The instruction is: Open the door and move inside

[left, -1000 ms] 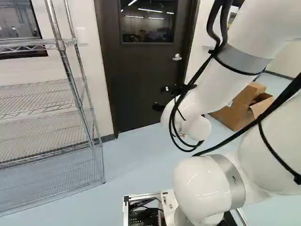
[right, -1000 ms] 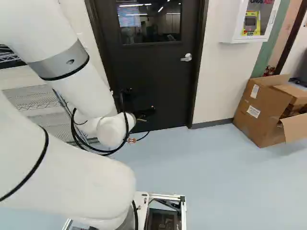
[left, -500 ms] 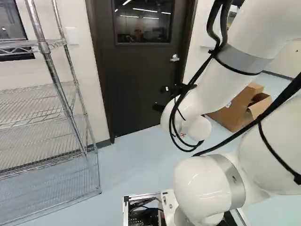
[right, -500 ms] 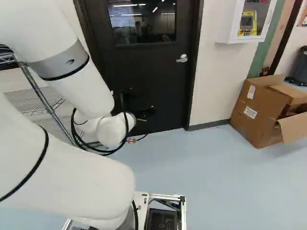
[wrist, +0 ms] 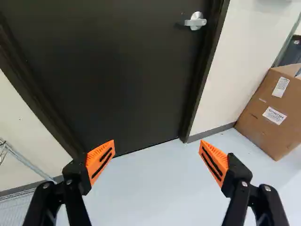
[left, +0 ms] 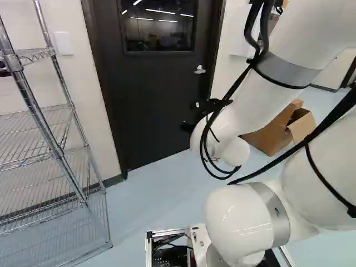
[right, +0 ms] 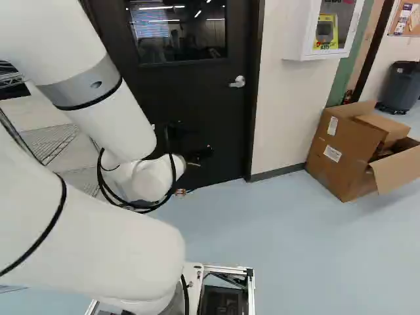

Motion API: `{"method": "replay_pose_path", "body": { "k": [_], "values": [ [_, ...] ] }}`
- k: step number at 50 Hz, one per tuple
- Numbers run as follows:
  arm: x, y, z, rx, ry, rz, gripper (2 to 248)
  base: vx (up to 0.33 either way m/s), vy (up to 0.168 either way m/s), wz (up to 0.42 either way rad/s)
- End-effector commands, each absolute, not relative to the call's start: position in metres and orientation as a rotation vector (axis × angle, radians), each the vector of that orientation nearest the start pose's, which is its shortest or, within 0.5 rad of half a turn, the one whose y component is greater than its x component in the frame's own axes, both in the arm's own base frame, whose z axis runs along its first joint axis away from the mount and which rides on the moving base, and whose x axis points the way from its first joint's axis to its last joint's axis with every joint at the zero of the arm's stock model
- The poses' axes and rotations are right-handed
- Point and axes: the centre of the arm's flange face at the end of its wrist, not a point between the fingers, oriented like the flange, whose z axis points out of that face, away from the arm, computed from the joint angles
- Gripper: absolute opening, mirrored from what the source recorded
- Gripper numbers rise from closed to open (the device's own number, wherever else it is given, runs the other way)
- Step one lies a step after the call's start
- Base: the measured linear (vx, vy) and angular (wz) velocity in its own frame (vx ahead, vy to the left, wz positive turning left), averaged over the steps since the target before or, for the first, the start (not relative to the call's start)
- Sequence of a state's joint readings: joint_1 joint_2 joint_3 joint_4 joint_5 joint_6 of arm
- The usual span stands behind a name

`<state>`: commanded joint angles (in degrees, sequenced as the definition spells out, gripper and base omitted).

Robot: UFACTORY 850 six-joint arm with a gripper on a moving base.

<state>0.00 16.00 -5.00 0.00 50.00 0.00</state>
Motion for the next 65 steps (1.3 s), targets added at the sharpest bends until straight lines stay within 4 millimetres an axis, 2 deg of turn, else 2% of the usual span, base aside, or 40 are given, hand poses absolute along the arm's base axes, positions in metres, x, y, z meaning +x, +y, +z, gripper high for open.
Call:
{"method": "replay_pose_path", "body": {
  "k": [65],
  "values": [
    [0.2703,0.0000,0.3656,-2.558,0.000,-1.824,247,0.141,-0.002,-0.020]
  ]
}}
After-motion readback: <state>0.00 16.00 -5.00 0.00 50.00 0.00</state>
